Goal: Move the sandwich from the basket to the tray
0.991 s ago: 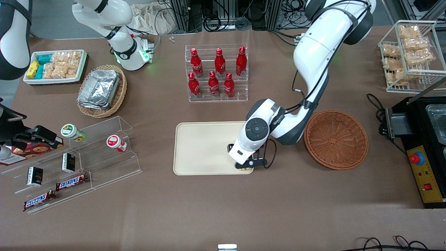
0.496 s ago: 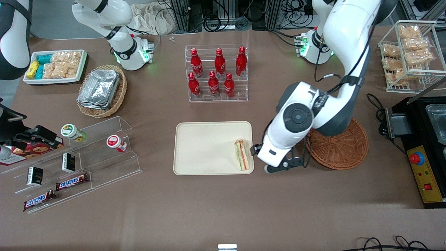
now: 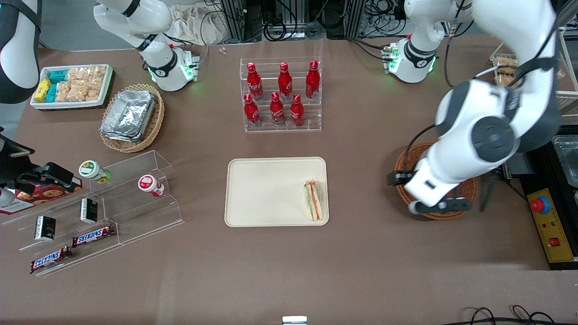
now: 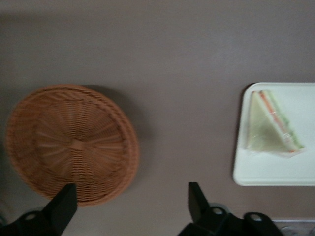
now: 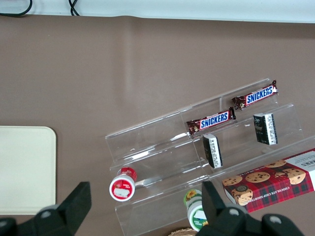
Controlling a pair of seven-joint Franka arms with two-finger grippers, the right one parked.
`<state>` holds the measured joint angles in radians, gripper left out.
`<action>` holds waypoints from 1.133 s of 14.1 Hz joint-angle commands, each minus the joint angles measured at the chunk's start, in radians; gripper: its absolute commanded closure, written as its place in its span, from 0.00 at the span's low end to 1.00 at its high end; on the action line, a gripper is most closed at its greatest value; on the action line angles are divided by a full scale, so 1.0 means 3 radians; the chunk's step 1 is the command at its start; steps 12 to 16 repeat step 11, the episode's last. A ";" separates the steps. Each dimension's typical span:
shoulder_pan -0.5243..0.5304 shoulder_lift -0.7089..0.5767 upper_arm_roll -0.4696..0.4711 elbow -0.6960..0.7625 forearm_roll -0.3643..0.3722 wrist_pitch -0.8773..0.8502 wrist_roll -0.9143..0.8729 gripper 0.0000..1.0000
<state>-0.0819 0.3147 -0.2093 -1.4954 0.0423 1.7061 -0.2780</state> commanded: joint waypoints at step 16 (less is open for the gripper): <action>0.0038 -0.0693 0.0779 -0.0392 -0.0003 -0.0271 0.1857 0.00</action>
